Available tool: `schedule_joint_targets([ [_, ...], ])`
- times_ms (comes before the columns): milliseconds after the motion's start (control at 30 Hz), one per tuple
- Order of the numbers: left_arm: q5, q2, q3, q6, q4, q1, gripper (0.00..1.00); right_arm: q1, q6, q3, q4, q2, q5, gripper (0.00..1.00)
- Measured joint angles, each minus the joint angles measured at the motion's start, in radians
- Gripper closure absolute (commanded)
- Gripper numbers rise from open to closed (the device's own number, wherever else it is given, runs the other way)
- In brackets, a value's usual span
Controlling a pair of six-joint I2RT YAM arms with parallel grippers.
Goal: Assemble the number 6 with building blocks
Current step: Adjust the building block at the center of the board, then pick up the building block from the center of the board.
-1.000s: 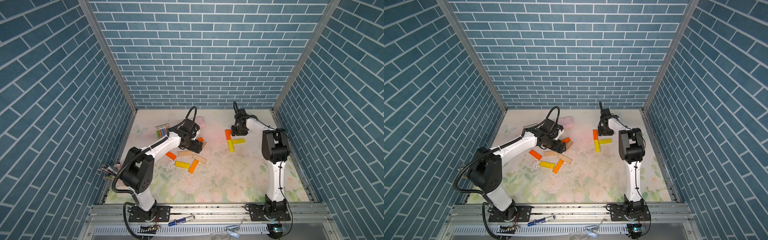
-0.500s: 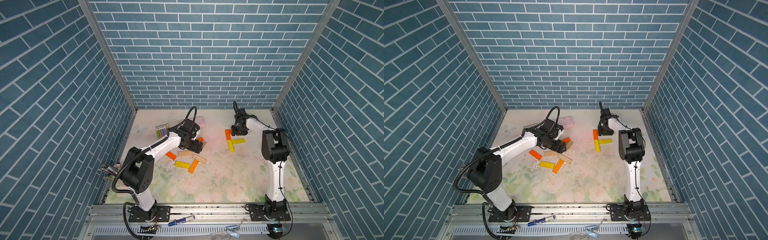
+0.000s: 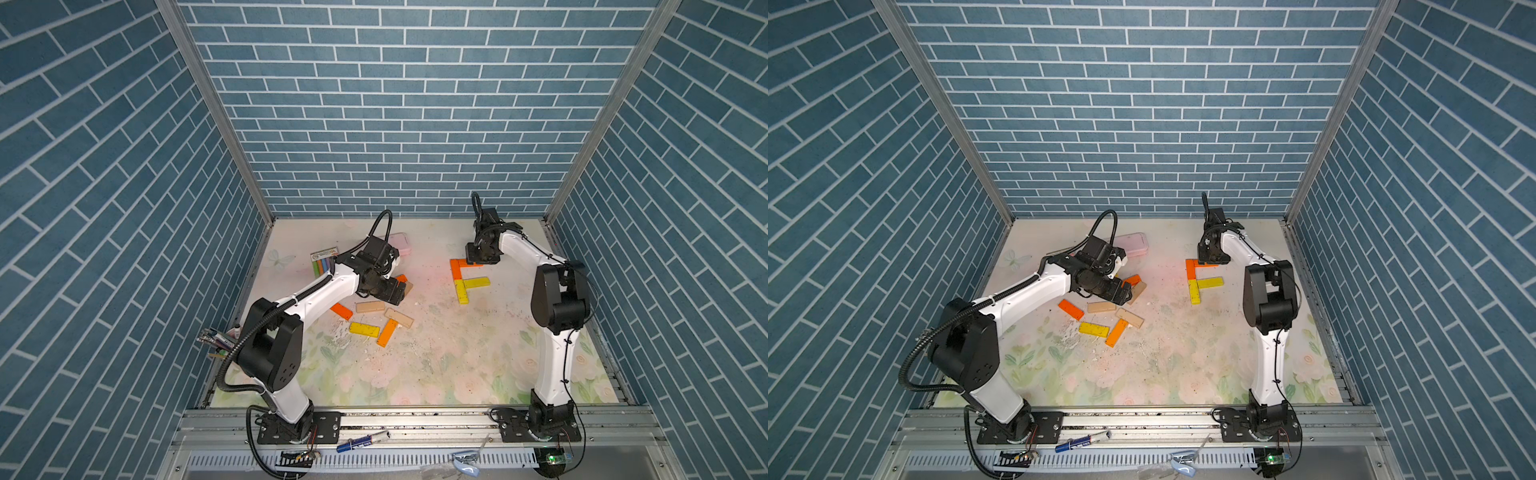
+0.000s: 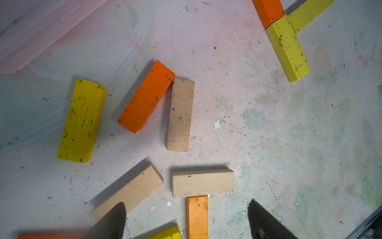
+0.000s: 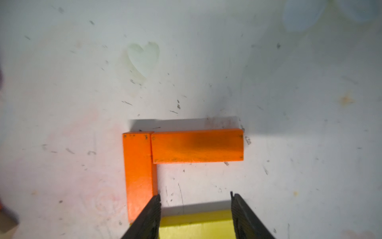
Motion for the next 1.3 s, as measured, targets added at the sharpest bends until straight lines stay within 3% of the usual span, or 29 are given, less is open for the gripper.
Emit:
schedule_joint_targets([
  [167,-0.013,-0.021,0.0,-0.005,0.0,0.0,0.08,0.028,0.033,-0.149,0.028,-0.242,0.023,0.43],
  [333,-0.023,-0.04,-0.002,-0.013,0.0,0.0,0.1,0.136,0.103,-0.377,0.066,-0.435,0.046,0.44],
  [533,-0.067,-0.053,-0.003,-0.027,0.0,0.001,0.12,0.299,0.274,-0.535,0.155,-0.468,0.064,0.45],
  [733,-0.112,-0.056,-0.003,-0.056,-0.009,0.053,0.13,0.426,0.374,-0.498,0.242,-0.393,0.074,0.45],
  [1033,-0.119,-0.072,-0.005,-0.157,-0.008,0.267,0.12,0.553,0.182,-0.468,0.278,-0.301,0.014,0.42],
  [1300,-0.095,-0.085,-0.028,-0.208,0.0,0.348,0.12,0.576,-0.034,-0.472,0.286,-0.272,-0.039,0.41],
])
